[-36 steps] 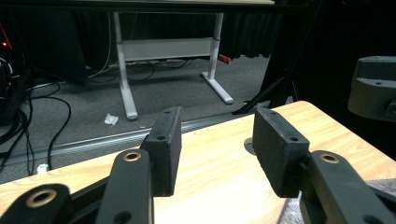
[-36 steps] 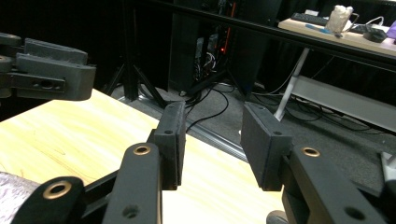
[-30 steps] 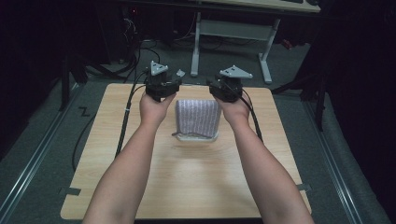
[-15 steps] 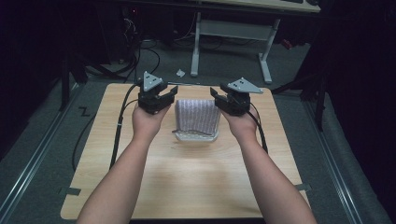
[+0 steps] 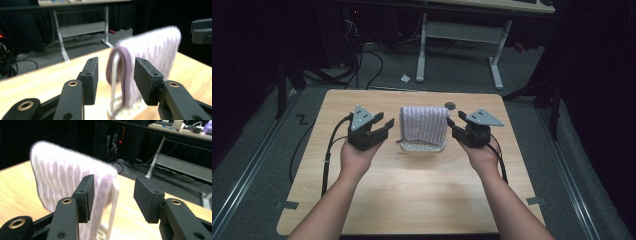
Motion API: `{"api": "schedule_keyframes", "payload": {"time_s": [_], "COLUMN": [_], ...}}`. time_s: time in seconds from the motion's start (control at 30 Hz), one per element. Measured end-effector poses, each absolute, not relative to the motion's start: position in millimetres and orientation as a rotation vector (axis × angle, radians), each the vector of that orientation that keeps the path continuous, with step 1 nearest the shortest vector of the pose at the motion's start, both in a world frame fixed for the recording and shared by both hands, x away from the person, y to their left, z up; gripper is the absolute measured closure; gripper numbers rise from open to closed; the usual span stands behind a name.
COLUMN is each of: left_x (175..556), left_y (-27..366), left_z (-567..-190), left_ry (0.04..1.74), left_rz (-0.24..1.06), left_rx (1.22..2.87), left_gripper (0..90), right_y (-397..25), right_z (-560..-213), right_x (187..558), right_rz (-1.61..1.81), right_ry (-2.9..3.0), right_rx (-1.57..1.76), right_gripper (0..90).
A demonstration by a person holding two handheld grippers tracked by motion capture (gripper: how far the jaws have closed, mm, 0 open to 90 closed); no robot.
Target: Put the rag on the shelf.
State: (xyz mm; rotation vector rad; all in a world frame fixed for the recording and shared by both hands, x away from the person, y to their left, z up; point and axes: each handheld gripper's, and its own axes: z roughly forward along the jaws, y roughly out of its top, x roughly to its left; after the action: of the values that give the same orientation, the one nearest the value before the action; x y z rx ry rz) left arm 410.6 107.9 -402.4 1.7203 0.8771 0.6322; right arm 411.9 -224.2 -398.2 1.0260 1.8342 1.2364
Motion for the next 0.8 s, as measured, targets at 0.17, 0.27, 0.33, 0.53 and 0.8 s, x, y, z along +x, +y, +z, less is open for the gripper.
{"api": "schedule_keyframes", "payload": {"time_s": [0.17, 0.27, 0.33, 0.53, 0.8], "left_x": [401, 396, 391, 365, 315], "left_y": [113, 114, 114, 114, 98], "left_z": [-445, -464, -479, -520, -529], "left_ry": [0.933, 0.951, 0.957, 1.003, 0.907], "left_rz": [0.573, 0.548, 0.542, 0.466, 0.455], "left_rx": [1.771, 1.795, 1.831, 1.934, 2.023], "left_gripper": [54.0, 53.4, 52.7, 51.0, 46.8], "right_y": [-235, -241, -245, -256, -265], "right_z": [-427, -445, -458, -496, -533], "right_x": [401, 393, 386, 360, 308], "right_rz": [1.168, 1.149, 1.122, 1.083, 1.059], "right_ry": [1.881, 1.905, 1.922, 1.983, 2.044], "right_rx": [1.042, 1.066, 1.064, 1.116, 1.191], "right_gripper": [49.7, 48.5, 48.2, 45.9, 45.4]}}
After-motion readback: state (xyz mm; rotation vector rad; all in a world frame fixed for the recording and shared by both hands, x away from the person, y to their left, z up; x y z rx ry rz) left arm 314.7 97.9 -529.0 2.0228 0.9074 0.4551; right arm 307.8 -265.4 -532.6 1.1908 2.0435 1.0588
